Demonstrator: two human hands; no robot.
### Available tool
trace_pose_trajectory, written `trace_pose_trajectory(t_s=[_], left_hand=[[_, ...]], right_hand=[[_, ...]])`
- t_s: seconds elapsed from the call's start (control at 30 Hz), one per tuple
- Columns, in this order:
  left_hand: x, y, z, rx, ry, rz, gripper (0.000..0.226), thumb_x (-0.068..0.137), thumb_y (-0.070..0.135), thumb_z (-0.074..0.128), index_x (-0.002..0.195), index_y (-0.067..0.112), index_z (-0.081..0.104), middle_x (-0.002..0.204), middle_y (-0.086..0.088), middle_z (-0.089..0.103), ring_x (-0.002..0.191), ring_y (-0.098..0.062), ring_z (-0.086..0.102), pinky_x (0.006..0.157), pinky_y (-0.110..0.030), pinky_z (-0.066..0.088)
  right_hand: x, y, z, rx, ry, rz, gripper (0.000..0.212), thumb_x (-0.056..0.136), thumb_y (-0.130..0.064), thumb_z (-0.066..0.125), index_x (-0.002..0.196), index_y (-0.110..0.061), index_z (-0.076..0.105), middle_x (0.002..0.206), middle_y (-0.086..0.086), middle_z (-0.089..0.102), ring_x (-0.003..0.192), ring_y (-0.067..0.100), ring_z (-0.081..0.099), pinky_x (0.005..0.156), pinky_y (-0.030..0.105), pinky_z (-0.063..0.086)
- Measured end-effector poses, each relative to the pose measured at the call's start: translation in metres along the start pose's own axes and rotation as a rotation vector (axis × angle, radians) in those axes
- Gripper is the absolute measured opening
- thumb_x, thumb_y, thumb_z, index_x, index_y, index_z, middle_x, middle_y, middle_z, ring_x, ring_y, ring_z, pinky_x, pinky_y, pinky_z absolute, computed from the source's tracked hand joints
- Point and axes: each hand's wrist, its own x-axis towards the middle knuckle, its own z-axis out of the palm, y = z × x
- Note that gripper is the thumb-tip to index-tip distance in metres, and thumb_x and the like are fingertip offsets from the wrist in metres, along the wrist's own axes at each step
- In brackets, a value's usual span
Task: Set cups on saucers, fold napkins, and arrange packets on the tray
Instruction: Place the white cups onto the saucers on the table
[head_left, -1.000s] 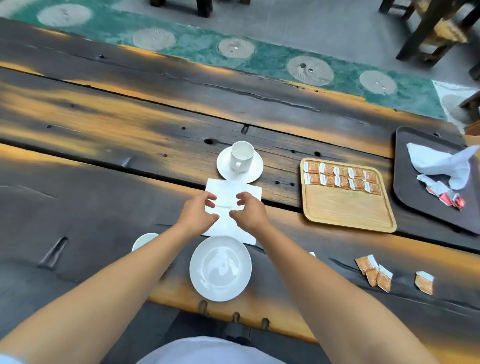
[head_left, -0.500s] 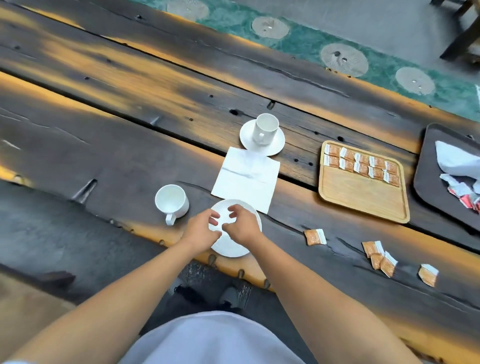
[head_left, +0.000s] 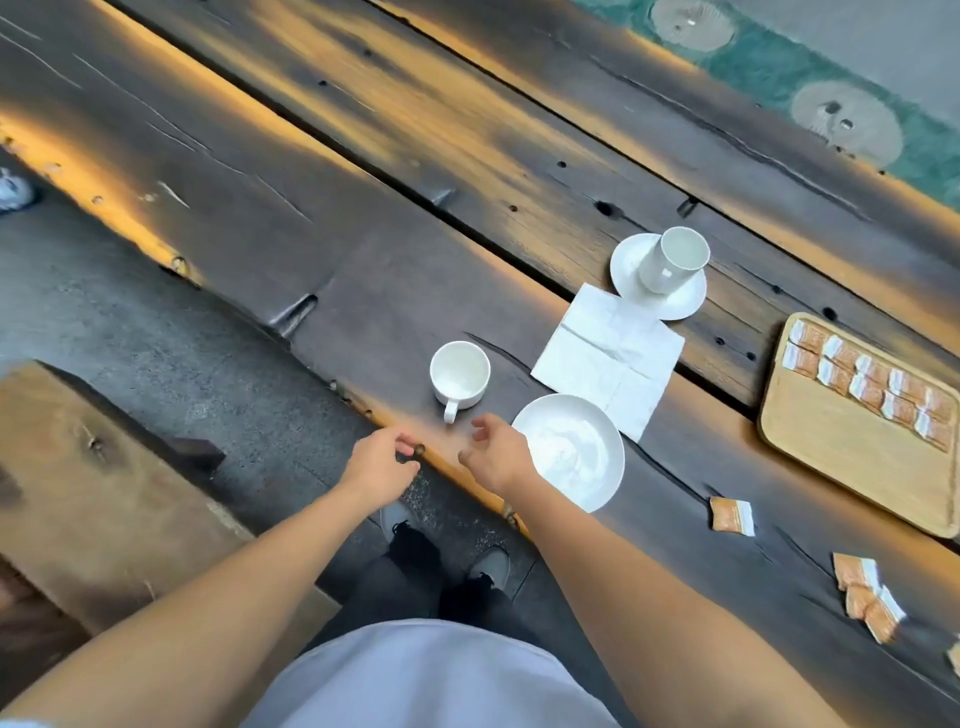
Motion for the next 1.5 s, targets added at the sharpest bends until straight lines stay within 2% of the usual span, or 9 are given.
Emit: trace_pose_trajectory(t_s=[0.2,0.33,0.47,0.6,0.77,0.97,1.1,1.33,1.5], left_hand=[[0.035,0.005,-0.029,-0.002,-0.01,0.033,0.028,0.086,0.005,0.066,0.112,0.015,0.063,0.11,-0.004,0.068,0.081,-0.022,0.064,0.084,-0.036,0.056],[0.059,0.02,-0.034,-0.005,-0.004,0.058,0.043,0.084,0.005,0.067,0.123,0.017,0.056,0.115,-0.004,0.065,0.09,-0.026,0.062,0.078,-0.033,0.051],[0.076,0.037,-0.033,0.019,-0.018,0.102,0.066,0.078,0.006,0.072,0.138,0.019,0.046,0.135,-0.006,0.057,0.118,-0.028,0.057,0.099,-0.04,0.045],[0.085,0.048,-0.027,0.018,-0.053,0.102,0.085,0.075,0.008,0.07,0.149,0.025,0.033,0.146,-0.009,0.046,0.135,-0.03,0.044,0.108,-0.042,0.039],[0.093,0.051,-0.021,0.044,-0.085,0.092,0.088,0.075,0.012,0.072,0.151,0.024,0.031,0.149,-0.005,0.048,0.137,-0.03,0.042,0.109,-0.038,0.038],[0.092,0.051,-0.011,-0.111,-0.099,0.064,0.084,0.071,0.012,0.076,0.142,0.042,0.041,0.139,0.01,0.056,0.129,-0.023,0.048,0.096,-0.029,0.039],[0.087,0.055,-0.007,-0.148,-0.046,0.062,0.072,0.073,0.012,0.072,0.134,0.042,0.049,0.132,0.011,0.06,0.123,-0.021,0.052,0.093,-0.03,0.041],[0.073,0.08,-0.005,-0.082,-0.034,0.139,0.08,0.067,0.009,0.075,0.134,0.043,0.048,0.133,0.013,0.06,0.125,-0.021,0.05,0.092,-0.027,0.039],[0.065,0.109,0.007,-0.05,-0.053,0.222,0.078,0.066,0.009,0.076,0.133,0.039,0.05,0.133,0.012,0.06,0.124,-0.022,0.053,0.099,-0.031,0.043]], right_hand=[[0.018,-0.018,0.0,0.018,0.087,0.04,0.035,0.091,-0.02,0.059,0.124,-0.01,0.057,0.12,0.011,0.068,0.114,0.031,0.061,0.09,0.03,0.045],[0.034,-0.022,-0.009,0.046,0.104,0.101,0.049,0.085,-0.013,0.06,0.133,-0.01,0.05,0.122,0.011,0.066,0.117,0.031,0.059,0.092,0.03,0.045],[0.047,-0.025,-0.014,0.071,0.166,0.094,0.054,0.079,-0.012,0.068,0.129,-0.011,0.047,0.119,0.012,0.065,0.111,0.033,0.06,0.078,0.028,0.041],[0.055,-0.029,-0.011,0.151,0.179,0.027,0.071,0.07,-0.014,0.08,0.133,-0.017,0.046,0.127,0.011,0.059,0.119,0.029,0.055,0.086,0.03,0.044],[0.059,-0.032,-0.006,0.264,0.097,-0.018,0.11,0.069,-0.013,0.085,0.156,-0.021,0.018,0.144,0.01,0.046,0.135,0.025,0.045,0.111,0.04,0.038],[0.053,-0.032,-0.001,0.511,0.031,-0.023,0.098,0.066,0.002,0.082,0.141,-0.032,0.03,0.126,-0.004,0.056,0.118,0.022,0.057,0.093,0.051,0.055],[0.049,-0.029,-0.001,0.57,0.058,-0.036,0.097,0.063,-0.004,0.089,0.138,-0.03,0.035,0.13,-0.004,0.057,0.122,0.02,0.057,0.103,0.043,0.049],[0.037,-0.02,-0.025,0.559,0.129,-0.126,0.094,0.064,0.001,0.086,0.141,-0.022,0.037,0.132,-0.002,0.058,0.123,0.021,0.056,0.105,0.04,0.045],[0.022,-0.006,-0.053,0.576,0.193,-0.188,0.075,0.056,0.005,0.083,0.11,-0.035,0.049,0.108,-0.017,0.056,0.098,0.004,0.058,0.08,0.01,0.046]])
